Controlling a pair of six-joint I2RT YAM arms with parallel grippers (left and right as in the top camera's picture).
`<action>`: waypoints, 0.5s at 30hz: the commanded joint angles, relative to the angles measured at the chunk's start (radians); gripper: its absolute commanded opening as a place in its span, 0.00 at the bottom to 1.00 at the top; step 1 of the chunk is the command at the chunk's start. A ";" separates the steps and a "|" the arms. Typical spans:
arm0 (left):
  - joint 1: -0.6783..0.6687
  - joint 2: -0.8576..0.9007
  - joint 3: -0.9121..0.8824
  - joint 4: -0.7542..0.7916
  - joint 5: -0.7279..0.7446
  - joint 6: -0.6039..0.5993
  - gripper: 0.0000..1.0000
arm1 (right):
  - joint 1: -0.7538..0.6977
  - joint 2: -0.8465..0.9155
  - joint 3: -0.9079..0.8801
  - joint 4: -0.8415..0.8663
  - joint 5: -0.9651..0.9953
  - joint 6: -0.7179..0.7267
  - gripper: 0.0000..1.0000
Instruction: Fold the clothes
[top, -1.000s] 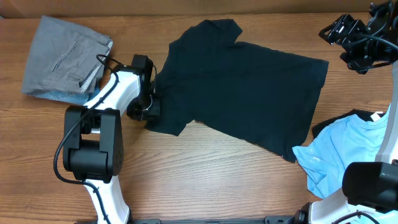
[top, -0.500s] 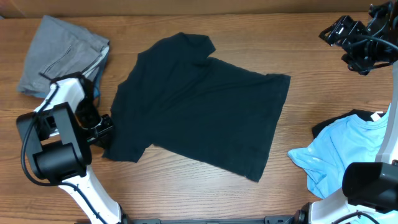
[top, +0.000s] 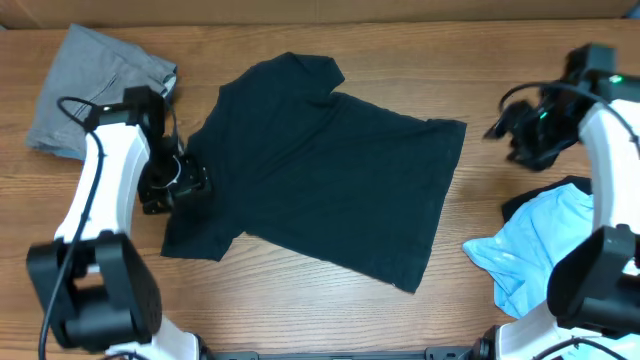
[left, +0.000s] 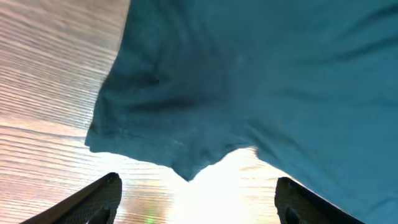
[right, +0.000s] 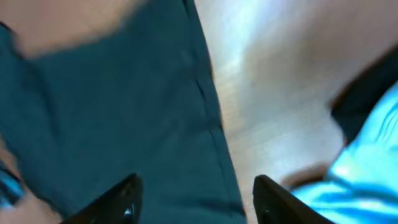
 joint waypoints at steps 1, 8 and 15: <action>-0.004 -0.092 0.029 -0.003 0.029 0.023 0.84 | 0.088 -0.004 -0.170 0.000 -0.049 -0.035 0.59; -0.004 -0.121 0.029 -0.005 0.026 0.043 0.86 | 0.276 -0.004 -0.506 0.127 -0.049 0.055 0.67; -0.004 -0.121 0.029 0.000 0.026 0.065 0.86 | 0.351 -0.004 -0.640 0.171 -0.026 0.089 0.68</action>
